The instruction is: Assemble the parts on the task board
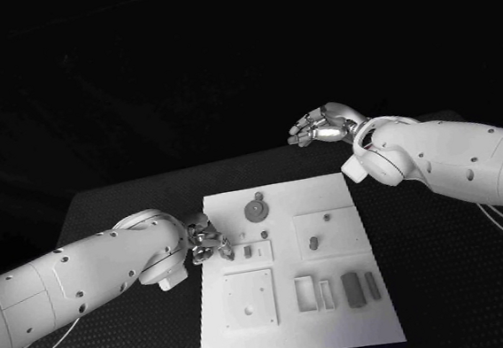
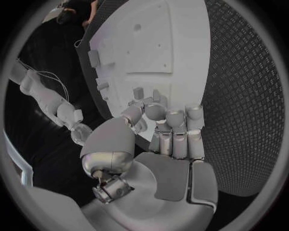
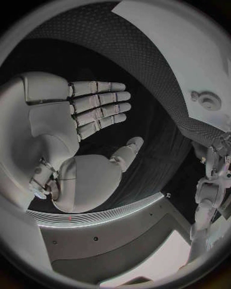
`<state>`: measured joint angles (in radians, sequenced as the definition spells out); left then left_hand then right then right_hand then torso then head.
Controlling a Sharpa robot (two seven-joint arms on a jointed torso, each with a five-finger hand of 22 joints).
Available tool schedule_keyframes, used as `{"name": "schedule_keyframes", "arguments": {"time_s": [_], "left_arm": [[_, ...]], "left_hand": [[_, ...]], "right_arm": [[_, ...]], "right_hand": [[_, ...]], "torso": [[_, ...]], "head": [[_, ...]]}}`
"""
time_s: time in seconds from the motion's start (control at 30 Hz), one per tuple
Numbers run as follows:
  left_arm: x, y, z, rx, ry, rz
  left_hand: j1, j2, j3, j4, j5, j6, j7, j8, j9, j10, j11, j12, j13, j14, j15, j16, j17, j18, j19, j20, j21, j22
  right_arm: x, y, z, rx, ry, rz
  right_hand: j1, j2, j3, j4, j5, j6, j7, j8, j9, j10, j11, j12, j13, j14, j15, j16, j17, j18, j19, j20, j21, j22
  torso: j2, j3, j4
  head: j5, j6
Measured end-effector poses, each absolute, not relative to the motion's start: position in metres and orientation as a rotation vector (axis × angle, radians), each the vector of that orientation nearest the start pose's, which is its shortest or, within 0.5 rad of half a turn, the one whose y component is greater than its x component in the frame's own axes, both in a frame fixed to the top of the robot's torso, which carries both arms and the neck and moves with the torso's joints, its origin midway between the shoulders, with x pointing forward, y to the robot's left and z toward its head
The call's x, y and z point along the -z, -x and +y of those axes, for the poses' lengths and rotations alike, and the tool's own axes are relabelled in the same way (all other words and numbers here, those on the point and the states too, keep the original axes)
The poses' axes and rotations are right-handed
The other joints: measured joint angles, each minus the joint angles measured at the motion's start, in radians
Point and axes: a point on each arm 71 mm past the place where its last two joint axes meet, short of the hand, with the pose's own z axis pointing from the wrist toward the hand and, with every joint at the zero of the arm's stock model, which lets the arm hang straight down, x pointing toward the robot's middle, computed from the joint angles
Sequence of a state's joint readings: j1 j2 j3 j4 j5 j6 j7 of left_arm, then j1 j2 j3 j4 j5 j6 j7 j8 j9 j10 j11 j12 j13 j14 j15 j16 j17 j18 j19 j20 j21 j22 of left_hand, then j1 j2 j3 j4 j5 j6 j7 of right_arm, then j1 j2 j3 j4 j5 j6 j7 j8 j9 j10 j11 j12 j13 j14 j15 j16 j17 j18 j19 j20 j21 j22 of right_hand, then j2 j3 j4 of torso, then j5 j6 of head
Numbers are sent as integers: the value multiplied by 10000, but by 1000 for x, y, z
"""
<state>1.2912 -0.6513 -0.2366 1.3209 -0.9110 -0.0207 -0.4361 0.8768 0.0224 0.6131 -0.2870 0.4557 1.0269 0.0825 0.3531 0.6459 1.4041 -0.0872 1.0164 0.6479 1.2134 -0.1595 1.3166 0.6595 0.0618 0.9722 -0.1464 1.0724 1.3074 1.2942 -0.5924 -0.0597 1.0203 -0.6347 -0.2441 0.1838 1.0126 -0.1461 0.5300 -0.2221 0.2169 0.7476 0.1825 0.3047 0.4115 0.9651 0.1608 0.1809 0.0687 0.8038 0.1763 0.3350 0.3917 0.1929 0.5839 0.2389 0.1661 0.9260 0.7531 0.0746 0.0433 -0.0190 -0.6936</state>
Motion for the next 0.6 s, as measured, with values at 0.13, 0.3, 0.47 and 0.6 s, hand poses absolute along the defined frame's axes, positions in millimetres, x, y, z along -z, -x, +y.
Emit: {"name": "schedule_keyframes", "arguments": {"time_s": [0.13, 0.3, 0.47, 0.6], "left_arm": [[253, -503, 184, 4454, 2803, 22923], [252, -502, 182, 4430, 2626, 22853], [252, -501, 180, 4466, 2500, 22803], [253, -499, 177, 4520, 2392, 22819]], "left_hand": [[126, -127, 0, 0, -385, 34, -29, -17, 128, 2, 1, 0, -13, 0, -1, 0, -17, 0, 37, 37, 0, -1], [379, -403, 18, 19, -1116, 133, -57, -62, 428, 4, -3, 0, -28, 18, -19, 0, -37, 0, 72, 2, 0, -1], [564, -616, 9, 33, -1492, 254, -115, -96, 875, 15, -63, 0, -39, 54, -55, 0, -43, -1, 71, 2, 0, 3], [585, -715, 8, 33, -1568, 345, -205, -168, 934, 15, -63, 1, -40, 106, -112, 0, -52, 0, 71, 1, 0, 7]], "right_arm": [[165, -583, -223, -10185, -5333, 15986], [165, -583, -223, -10183, -5335, 15986], [165, -583, -224, -10176, -5341, 15985], [165, -583, -224, -10171, -5345, 15985]], "right_hand": [[0, 0, 0, 0, 0, 0, 0, 0, 0, 0, 0, 0, 0, 0, 0, 0, 0, 0, 0, 0, 0, 0], [0, 0, 0, 0, 0, 0, 0, 0, 1, 0, 0, 0, 0, 0, 0, 0, -9, 0, 0, 0, 0, 8], [0, 0, -28, 28, 0, 0, 0, 0, 1, 0, 0, 0, 0, 0, 0, 0, -9, 0, 0, 0, 0, 8], [0, 0, -28, 28, 0, 0, 0, 0, 1, 0, 0, 0, 0, 0, 0, 0, -9, 0, 0, 0, 0, 8]], "torso": [[1, 0, -5], [1, 0, -6], [1, 0, -4], [1, 0, -3]], "head": [[0, 0], [-12, -4], [-22, -19], [-24, -22]]}}
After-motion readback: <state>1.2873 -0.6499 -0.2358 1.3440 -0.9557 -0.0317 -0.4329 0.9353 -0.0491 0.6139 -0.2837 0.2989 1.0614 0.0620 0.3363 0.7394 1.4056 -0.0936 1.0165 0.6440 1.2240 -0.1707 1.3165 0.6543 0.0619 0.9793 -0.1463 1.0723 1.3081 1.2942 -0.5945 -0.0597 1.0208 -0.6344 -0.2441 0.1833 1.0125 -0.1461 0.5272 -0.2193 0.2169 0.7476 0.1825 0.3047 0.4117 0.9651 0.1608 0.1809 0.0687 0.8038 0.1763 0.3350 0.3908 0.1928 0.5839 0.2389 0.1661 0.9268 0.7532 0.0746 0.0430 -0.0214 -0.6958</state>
